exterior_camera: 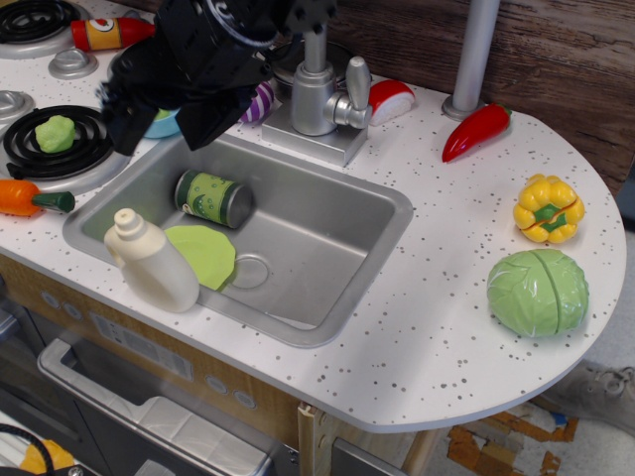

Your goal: Put detergent in sink

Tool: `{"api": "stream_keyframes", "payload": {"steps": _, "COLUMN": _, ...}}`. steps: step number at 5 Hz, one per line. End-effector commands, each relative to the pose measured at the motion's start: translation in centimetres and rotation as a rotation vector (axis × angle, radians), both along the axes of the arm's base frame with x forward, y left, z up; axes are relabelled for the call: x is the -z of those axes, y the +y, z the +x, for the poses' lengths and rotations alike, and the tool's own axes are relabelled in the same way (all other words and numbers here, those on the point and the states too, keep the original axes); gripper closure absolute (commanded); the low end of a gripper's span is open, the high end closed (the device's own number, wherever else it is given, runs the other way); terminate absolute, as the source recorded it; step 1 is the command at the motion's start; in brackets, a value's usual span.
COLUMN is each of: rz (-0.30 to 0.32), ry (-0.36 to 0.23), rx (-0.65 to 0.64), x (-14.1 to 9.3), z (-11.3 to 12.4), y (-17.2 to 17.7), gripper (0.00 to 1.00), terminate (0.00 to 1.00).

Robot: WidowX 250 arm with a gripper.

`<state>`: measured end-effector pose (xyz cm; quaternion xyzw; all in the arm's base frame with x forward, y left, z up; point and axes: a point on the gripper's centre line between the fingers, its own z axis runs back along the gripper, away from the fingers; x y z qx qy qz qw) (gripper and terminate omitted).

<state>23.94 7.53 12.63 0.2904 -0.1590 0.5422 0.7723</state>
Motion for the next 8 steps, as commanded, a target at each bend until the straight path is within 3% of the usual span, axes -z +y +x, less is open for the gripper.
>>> {"api": "stream_keyframes", "payload": {"steps": 1, "rz": 0.102, "ry": -0.153, "rx": -0.124, "x": 0.5, "z": 0.6, "y": 0.0, "gripper": 0.00, "terminate": 0.00}}
{"api": "stream_keyframes", "payload": {"steps": 2, "rz": 0.165, "ry": -0.228, "rx": -0.206, "x": 1.3, "z": 0.1, "y": -0.1, "gripper": 0.00, "terminate": 0.00}}
{"api": "stream_keyframes", "payload": {"steps": 3, "rz": 0.183, "ry": -0.247, "rx": -0.249, "x": 1.9, "z": -1.0, "y": -0.4, "gripper": 0.00, "terminate": 0.00}}
{"api": "stream_keyframes", "payload": {"steps": 4, "rz": 0.155, "ry": -0.214, "rx": -0.267, "x": 1.5, "z": -2.5, "y": -1.0, "gripper": 0.00, "terminate": 0.00}}
{"api": "stream_keyframes", "payload": {"steps": 6, "rz": 0.147, "ry": -0.315, "rx": -0.377, "x": 3.5, "z": -3.2, "y": -2.0, "gripper": 0.00, "terminate": 0.00}}
{"api": "stream_keyframes", "payload": {"steps": 8, "rz": 0.142, "ry": -0.395, "rx": -0.356, "x": 6.4, "z": -3.5, "y": 0.0, "gripper": 0.00, "terminate": 0.00}}
